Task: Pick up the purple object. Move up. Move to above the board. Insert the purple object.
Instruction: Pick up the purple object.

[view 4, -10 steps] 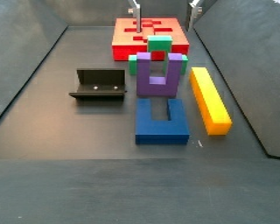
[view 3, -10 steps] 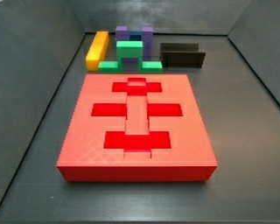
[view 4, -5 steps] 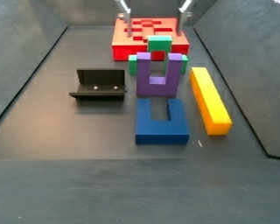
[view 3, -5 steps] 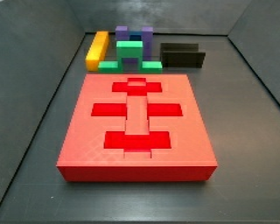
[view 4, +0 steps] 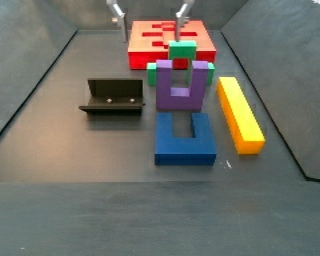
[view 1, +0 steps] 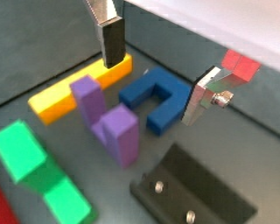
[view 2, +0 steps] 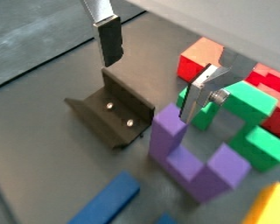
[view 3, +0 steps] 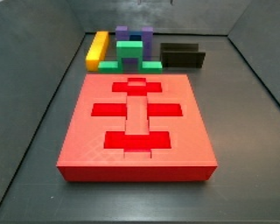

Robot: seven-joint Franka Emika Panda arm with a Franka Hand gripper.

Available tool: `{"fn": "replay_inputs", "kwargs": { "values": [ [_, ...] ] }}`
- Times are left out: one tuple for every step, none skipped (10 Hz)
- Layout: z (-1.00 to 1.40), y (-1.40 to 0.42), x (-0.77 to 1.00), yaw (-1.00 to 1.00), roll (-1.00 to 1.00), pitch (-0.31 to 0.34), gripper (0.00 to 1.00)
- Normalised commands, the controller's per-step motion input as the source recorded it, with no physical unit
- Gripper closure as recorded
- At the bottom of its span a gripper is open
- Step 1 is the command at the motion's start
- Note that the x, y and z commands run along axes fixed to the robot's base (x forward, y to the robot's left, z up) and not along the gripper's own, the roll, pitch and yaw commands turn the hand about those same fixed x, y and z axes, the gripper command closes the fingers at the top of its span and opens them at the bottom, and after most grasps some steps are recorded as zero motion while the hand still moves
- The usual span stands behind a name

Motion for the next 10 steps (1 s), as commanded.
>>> {"fn": "replay_inputs", "kwargs": {
  "values": [
    [-0.39,-0.13,0.39,0.00,0.00,0.000,0.00],
    [-0.34,0.00,0.10,0.00,0.00,0.021,0.00],
    [-0.28,0.00,0.00,0.00,0.00,0.000,0.00],
    [-0.22,-0.11,0.00,0.00,0.00,0.000,0.00],
    [-0.16,-0.30,-0.27,0.01,0.02,0.000,0.00],
    [-0.13,-0.35,-0.29,0.02,0.03,0.000,0.00],
    [-0.23,-0.25,-0.05,0.00,0.00,0.000,0.00],
    [-0.20,-0.01,0.00,0.00,0.00,0.000,0.00],
    [-0.12,0.05,-0.03,0.00,-0.05,0.000,0.00],
    [-0.12,0.11,-0.07,0.00,-0.06,0.000,0.00]
  ]
}}
